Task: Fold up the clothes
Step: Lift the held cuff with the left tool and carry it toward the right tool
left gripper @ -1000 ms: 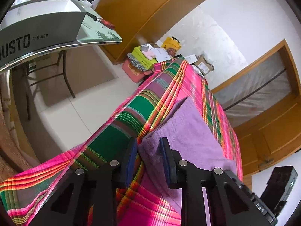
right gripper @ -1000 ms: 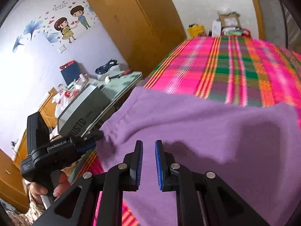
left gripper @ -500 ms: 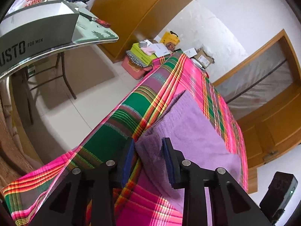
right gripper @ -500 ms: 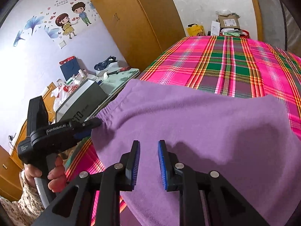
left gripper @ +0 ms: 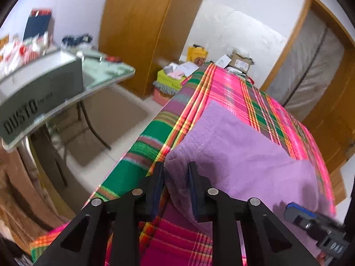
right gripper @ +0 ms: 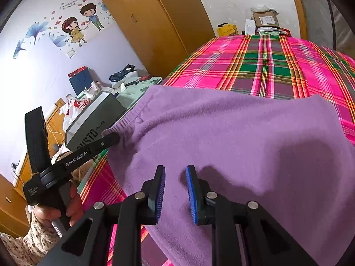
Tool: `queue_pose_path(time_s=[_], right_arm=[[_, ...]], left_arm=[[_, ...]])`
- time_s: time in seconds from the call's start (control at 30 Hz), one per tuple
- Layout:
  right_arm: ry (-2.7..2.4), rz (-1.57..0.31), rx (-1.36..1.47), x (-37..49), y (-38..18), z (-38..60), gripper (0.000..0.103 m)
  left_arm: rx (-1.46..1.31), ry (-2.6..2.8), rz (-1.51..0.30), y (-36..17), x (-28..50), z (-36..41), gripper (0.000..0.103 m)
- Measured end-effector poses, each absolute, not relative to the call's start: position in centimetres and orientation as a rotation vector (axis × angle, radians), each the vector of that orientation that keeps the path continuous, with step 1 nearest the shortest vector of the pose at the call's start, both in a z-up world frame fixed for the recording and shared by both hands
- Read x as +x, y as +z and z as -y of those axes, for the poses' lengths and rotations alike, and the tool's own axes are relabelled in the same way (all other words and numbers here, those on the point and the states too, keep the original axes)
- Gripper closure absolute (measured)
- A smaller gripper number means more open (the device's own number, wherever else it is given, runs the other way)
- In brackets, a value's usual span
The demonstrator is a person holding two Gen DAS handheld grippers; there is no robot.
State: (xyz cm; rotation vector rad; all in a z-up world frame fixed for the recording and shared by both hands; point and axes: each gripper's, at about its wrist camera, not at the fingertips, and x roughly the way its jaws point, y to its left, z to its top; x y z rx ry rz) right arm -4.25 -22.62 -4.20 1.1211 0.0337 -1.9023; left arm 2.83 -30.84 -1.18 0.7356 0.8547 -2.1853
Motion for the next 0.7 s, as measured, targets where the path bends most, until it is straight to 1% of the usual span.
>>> queue_pose_path(time_s=[0.1, 0.2, 0.3, 0.37, 0.47, 0.57, 0.7], right_arm=[[-1.903, -0.044, 1.12, -4.1, -4.3, 22.8, 0.083], [-1.898, -0.054, 1.121, -3.9, -4.4, 23.1, 0.083], [-1.894, -0.053, 1.123, -3.8, -4.6, 23.2, 0.083], [-1.895, -0.052, 1.124, -3.7, -4.7, 23.2, 0.083], [-1.899, -0.049, 1.126, -3.7, -4.7, 23.2, 0.083], [-1.905, -0.044, 1.12, -3.7, -4.5, 22.9, 0.083], [-1.922, -0.024, 1.102, -3.7, -4.0, 22.0, 0.083]], left_arm=[[0.735, -2.17, -0.963, -1.6, 3.1, 31.8, 0.069], [0.731, -2.164, -1.025, -1.8, 3.1, 32.2, 0.069], [0.74, -2.169, -1.011, -1.8, 2.5, 32.0, 0.07], [0.75, -2.172, -0.984, -1.7, 2.3, 31.7, 0.08], [0.733, -2.173, -0.981, -1.5, 2.5, 31.5, 0.083], [0.714, -2.182, -0.952, -0.8, 2.4, 31.0, 0.084], [0.691, -2.229, -0.868, 0.7, 1.9, 29.7, 0.084]])
